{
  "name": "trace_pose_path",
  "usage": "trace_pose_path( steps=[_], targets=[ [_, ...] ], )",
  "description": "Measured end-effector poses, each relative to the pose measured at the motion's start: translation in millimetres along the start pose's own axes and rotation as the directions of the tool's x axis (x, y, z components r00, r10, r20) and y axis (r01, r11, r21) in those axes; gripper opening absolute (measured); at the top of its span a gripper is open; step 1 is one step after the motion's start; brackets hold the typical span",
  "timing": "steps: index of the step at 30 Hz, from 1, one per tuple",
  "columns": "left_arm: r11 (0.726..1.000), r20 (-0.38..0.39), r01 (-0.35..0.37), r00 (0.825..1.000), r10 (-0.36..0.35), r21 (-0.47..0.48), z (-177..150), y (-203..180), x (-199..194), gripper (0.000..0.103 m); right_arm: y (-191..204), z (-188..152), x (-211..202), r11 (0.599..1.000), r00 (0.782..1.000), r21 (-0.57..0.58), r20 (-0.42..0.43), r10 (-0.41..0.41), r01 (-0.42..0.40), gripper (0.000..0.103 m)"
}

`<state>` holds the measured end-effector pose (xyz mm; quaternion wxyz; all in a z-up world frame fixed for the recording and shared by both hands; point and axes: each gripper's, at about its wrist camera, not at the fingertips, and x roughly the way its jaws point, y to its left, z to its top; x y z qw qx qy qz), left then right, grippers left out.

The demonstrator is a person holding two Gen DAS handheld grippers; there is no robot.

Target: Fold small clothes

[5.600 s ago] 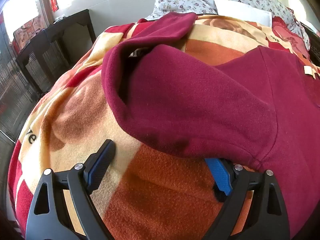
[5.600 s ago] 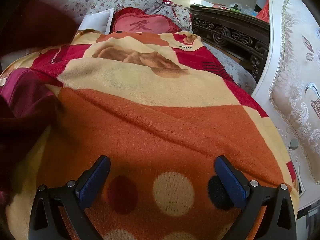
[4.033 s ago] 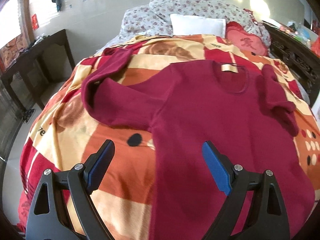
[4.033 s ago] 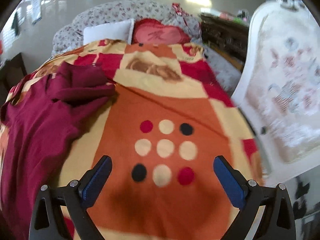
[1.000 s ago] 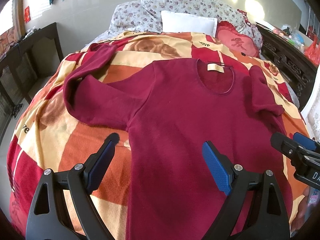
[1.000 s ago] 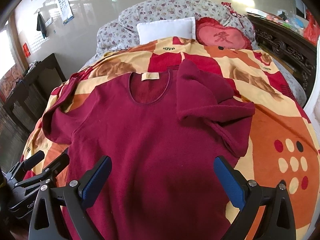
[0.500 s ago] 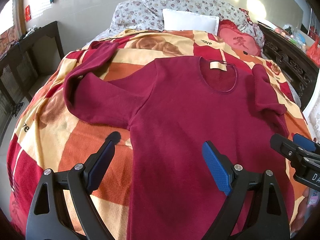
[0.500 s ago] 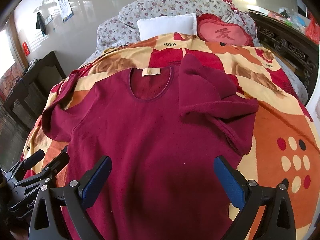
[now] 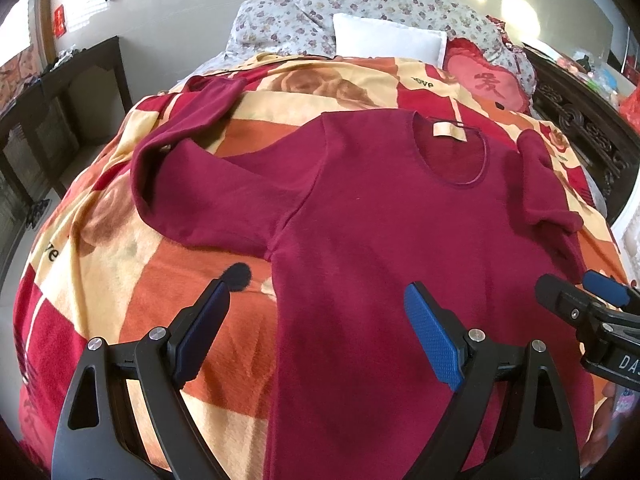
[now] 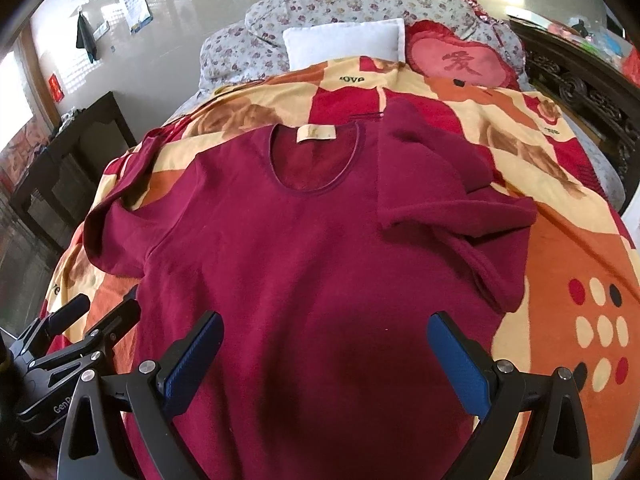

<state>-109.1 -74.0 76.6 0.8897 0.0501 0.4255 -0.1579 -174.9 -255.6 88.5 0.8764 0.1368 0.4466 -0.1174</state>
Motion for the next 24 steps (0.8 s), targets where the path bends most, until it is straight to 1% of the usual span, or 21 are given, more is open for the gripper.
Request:
trace_pose_path(
  steps=[18,24],
  targets=[
    [0.999,-0.038,-0.017,0.999,0.016,-0.03,4,16,24,0.089,13,8,31,1.0,0.999,-0.02,-0.049,0.019,-0.02,0.101],
    [0.999,-0.031,-0.034,0.999,0.033,-0.042,10,29,26,0.089,21,11,40,0.999,0.998,-0.033,-0.059,0.027,-0.029,0.101]
  ],
)
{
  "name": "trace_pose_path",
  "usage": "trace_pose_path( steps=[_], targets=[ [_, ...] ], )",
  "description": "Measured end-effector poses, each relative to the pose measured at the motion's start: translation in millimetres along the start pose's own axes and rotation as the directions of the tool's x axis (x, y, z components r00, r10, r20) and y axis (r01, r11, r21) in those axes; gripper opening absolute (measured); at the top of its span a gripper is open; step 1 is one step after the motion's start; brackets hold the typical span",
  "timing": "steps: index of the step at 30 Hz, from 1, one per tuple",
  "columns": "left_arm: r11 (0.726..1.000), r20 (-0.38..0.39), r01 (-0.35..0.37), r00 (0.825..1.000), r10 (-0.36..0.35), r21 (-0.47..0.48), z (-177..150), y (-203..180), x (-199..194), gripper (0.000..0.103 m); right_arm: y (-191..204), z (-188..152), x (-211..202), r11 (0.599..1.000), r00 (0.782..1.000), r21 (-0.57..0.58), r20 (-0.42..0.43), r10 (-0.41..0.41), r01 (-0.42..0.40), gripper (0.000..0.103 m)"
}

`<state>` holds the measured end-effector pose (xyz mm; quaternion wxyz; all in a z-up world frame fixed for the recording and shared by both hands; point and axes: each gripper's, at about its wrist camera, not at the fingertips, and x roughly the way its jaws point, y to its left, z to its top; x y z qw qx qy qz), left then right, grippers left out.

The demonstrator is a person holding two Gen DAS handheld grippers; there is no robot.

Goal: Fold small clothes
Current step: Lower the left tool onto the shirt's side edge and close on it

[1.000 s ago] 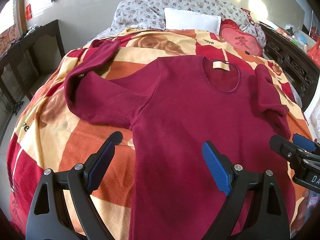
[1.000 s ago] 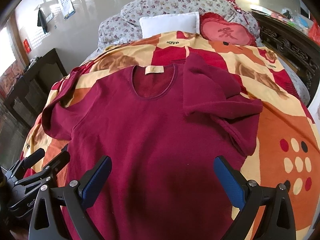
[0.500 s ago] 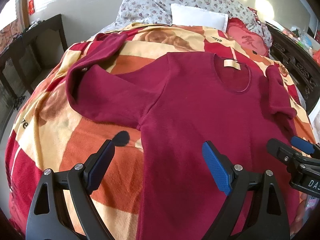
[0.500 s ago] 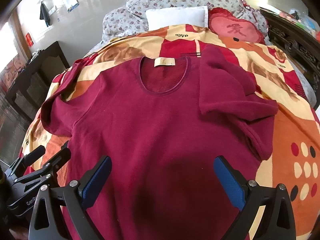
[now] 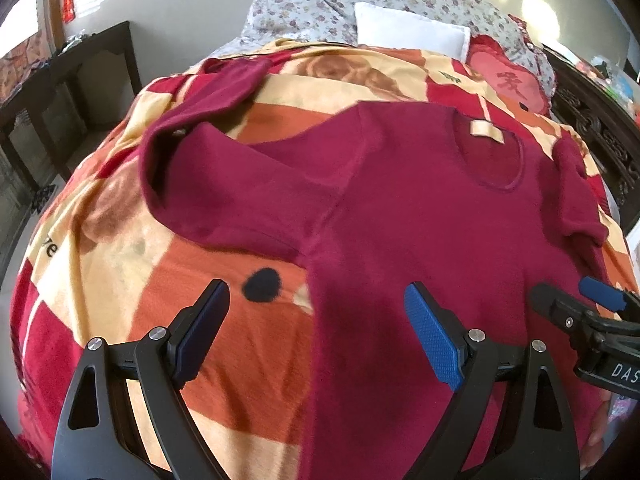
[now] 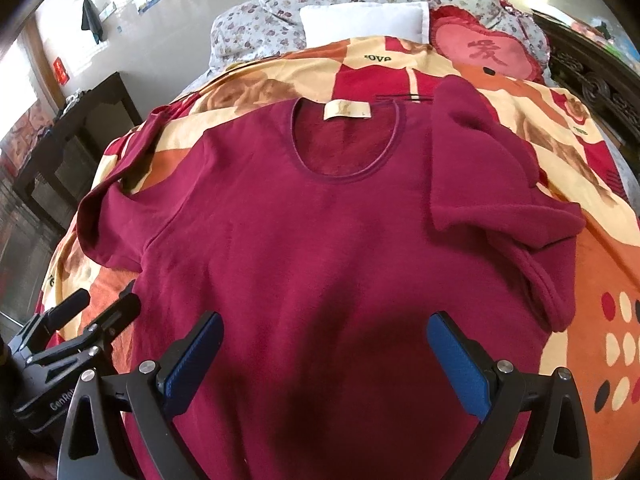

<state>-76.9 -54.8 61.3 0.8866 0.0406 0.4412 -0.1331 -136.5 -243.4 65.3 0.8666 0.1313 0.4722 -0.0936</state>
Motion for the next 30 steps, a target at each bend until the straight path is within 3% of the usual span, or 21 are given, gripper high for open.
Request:
trace_pose_path(
  steps=[8,17,30],
  targets=[
    [0.991,0.039,-0.112,0.993,0.115,-0.074,30,57,9,0.089,20,10,16,0.999,0.999,-0.043,-0.016,0.033,-0.033,0.101],
    [0.966,0.042,-0.221,0.973,0.228,-0.132,78,108,44,0.089,41,22,36,0.994,0.996,-0.074,-0.047,0.074,-0.078,0.101],
    [0.956,-0.001,-0.262,0.964,0.264,-0.133,101,130,86,0.089,44,30,54,0.991,0.991,-0.081,-0.088,0.098,-0.105,0.101]
  ],
)
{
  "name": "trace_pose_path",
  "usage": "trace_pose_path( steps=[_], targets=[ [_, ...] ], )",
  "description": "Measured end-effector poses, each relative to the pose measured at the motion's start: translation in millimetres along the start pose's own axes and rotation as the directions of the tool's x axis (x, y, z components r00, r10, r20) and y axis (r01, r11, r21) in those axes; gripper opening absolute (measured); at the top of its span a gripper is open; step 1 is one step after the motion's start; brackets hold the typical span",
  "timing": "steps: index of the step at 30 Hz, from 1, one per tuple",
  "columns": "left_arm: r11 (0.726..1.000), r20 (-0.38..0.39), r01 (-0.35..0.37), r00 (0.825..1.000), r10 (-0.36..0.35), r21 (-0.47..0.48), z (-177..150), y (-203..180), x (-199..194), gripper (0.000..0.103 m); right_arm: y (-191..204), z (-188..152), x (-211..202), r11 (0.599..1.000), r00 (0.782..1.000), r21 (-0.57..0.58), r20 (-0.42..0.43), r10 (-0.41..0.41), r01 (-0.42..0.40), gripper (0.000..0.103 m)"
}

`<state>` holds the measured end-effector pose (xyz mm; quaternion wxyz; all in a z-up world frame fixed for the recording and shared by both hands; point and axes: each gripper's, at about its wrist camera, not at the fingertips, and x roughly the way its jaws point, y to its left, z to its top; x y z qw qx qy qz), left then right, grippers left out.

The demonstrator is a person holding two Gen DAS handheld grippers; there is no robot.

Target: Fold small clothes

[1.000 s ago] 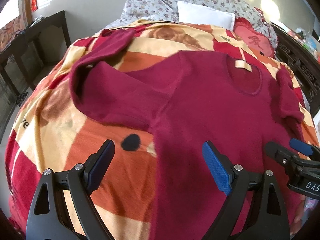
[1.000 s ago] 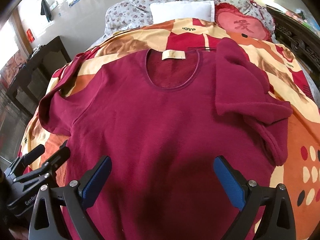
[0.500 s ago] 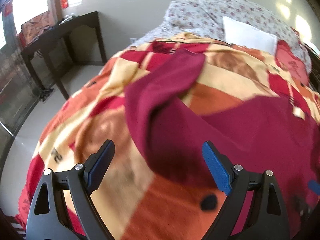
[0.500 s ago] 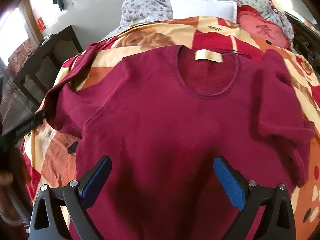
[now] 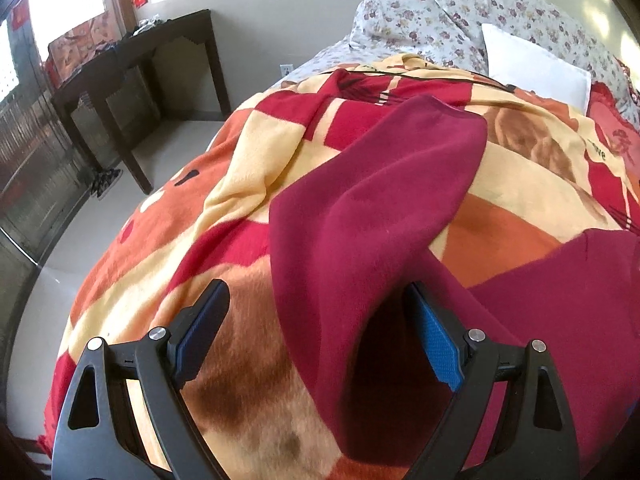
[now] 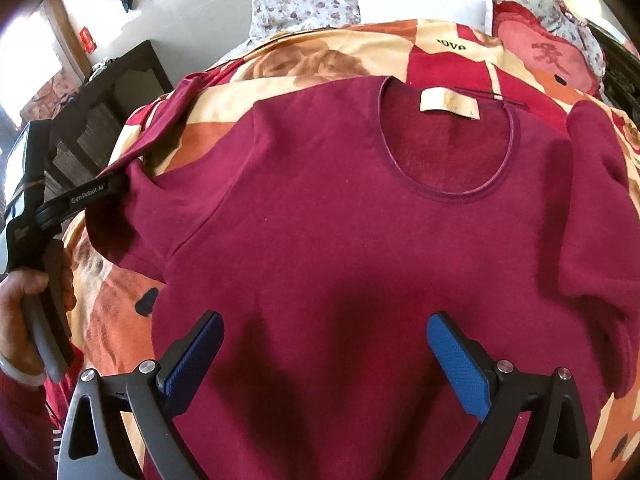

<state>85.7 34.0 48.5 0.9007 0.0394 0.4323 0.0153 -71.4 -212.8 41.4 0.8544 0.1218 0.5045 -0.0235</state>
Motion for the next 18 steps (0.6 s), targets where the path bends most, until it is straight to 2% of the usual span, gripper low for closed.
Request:
trace_pose_path(
  steps=[4,5,6,8,9,11,13,14,18],
  targets=[
    [1.0,0.01,-0.001,1.0,0.001,0.012,4,0,5,0.089,-2,1,2,1.0,1.0,0.002,-0.003,0.0,0.0,0.101],
    [1.0,0.013,0.0,1.0,0.0,0.013,5,1,7,0.085,-2,1,2,1.0,1.0,0.002,-0.003,0.002,-0.002,0.101],
    [1.0,0.013,0.004,1.0,-0.004,0.013,6,1,8,0.08,-3,1,2,1.0,1.0,0.004,-0.002,0.002,-0.002,0.101],
    [1.0,-0.008,0.019,1.0,-0.019,0.01,8,1,13,0.055,-4,1,1,1.0,1.0,0.009,0.0,0.001,-0.001,0.101],
    [1.0,-0.015,0.03,0.999,-0.03,-0.001,8,2,15,0.05,-5,0,1,1.0,1.0,0.011,0.0,0.001,-0.001,0.101],
    [1.0,-0.017,0.023,1.0,-0.023,-0.021,10,5,16,0.027,-7,0,0,1.0,1.0,0.014,-0.002,-0.002,0.002,0.101],
    [0.999,-0.018,0.032,0.999,-0.032,-0.026,11,7,15,0.02,-10,0,-2,1.0,1.0,0.02,-0.001,-0.004,0.004,0.101],
    [0.998,-0.018,0.049,0.999,-0.049,-0.034,12,9,12,0.014,-12,-1,-3,1.0,1.0,0.025,0.001,-0.005,0.005,0.101],
    [0.991,0.002,0.129,0.992,-0.129,-0.045,13,9,-11,0.012,-24,-2,-3,0.999,1.0,0.051,0.002,-0.002,0.002,0.101]
  ],
)
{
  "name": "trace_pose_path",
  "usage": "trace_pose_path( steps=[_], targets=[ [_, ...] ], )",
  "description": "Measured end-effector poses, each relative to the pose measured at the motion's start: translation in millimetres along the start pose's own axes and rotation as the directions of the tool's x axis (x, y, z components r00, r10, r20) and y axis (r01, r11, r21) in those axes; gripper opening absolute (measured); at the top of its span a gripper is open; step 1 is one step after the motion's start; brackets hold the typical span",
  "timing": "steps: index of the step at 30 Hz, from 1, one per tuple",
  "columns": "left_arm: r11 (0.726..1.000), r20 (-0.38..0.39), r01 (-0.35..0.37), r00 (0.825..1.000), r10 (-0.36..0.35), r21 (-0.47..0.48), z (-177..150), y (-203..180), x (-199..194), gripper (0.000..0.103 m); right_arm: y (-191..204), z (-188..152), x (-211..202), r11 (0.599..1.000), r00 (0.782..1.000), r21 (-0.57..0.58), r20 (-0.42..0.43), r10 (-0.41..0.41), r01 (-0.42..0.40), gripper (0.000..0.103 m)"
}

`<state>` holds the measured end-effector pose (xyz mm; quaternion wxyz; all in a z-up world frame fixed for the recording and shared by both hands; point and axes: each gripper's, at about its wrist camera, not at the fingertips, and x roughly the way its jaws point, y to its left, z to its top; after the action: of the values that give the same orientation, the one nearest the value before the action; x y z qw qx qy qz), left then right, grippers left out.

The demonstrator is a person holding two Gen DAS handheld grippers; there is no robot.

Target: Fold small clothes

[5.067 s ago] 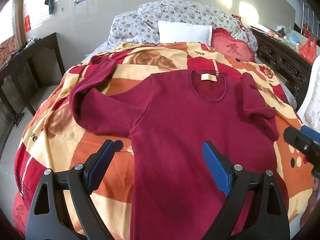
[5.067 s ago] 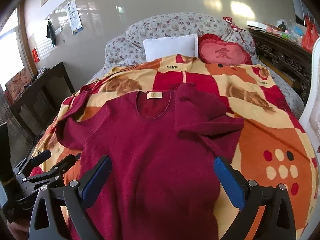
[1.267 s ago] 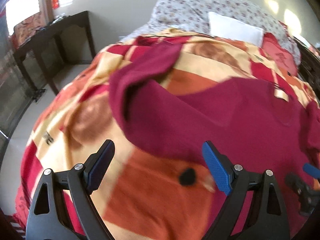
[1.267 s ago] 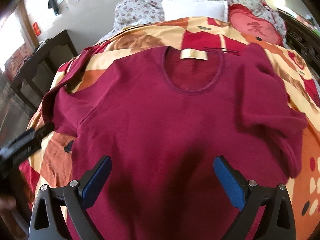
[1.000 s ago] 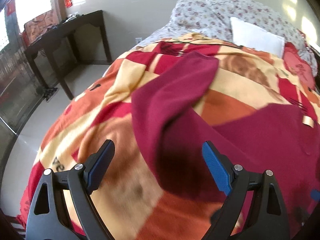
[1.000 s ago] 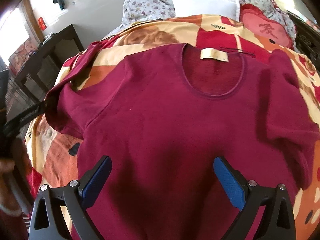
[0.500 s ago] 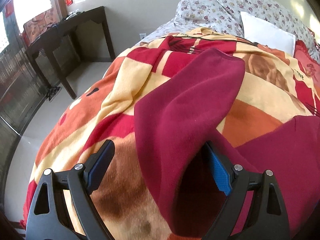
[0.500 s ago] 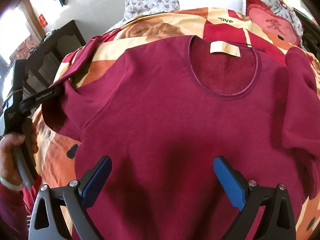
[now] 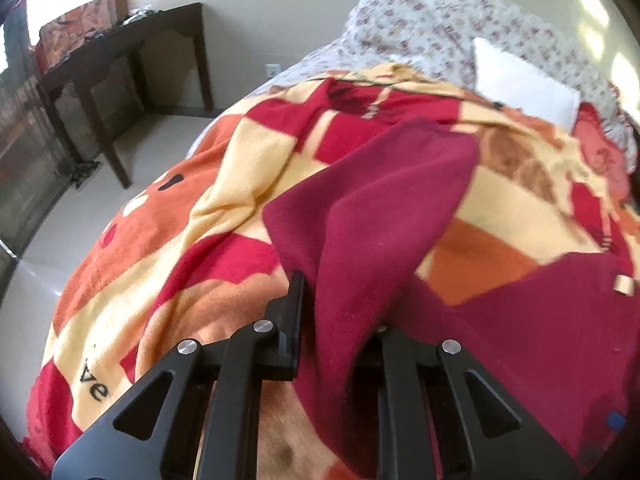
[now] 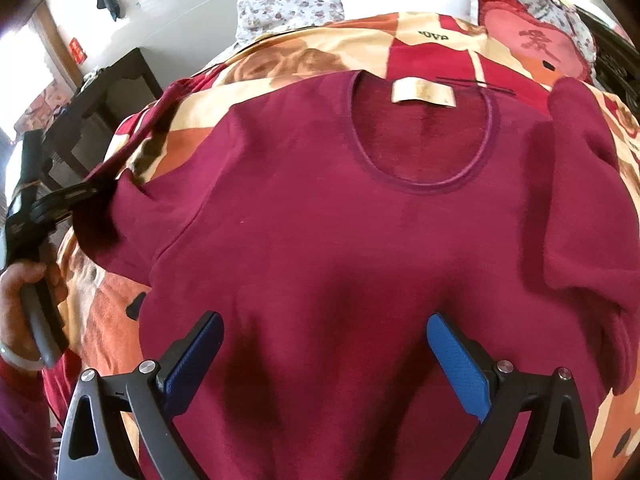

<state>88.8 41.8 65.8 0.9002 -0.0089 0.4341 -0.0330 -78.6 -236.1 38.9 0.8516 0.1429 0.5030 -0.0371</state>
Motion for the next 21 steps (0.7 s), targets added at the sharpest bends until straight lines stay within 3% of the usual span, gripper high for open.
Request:
trace_pose_path(
  steps=[3,8,12,15,17,20,21],
  targets=[
    [0.996,0.035,0.09,0.995,-0.09,0.017,-2,-14,-32,0.012,-17,4,1,0.999,1.0,0.035,0.001,-0.029,0.029,0.101],
    [0.949,0.059,0.286,0.953,-0.296,0.136,-29,-68,-85,0.012,-52,16,-2,0.99,0.999,0.144,0.044,-0.012,0.005,0.101],
    [0.888,-0.041,0.423,0.905,-0.423,0.181,-65,-116,-93,0.012,-71,33,3,0.987,0.999,0.159,0.038,-0.027,0.02,0.099],
    [0.874,-0.087,0.431,0.902,-0.422,0.226,-91,-132,-91,0.012,-102,46,-17,0.972,0.991,0.222,0.096,-0.097,0.074,0.093],
    [0.875,-0.102,0.416,0.909,-0.403,0.248,-104,-131,-87,0.012,-131,52,-35,0.949,0.972,0.275,0.126,-0.198,0.157,0.093],
    [0.885,-0.113,0.411,0.911,-0.396,0.219,-109,-116,-84,0.012,-177,57,-59,0.855,0.901,0.381,0.112,-0.42,0.351,0.093],
    [0.891,-0.109,0.405,0.914,-0.39,0.207,-107,-108,-82,0.012,-189,57,-65,0.838,0.901,0.424,0.103,-0.421,0.343,0.091]
  ],
)
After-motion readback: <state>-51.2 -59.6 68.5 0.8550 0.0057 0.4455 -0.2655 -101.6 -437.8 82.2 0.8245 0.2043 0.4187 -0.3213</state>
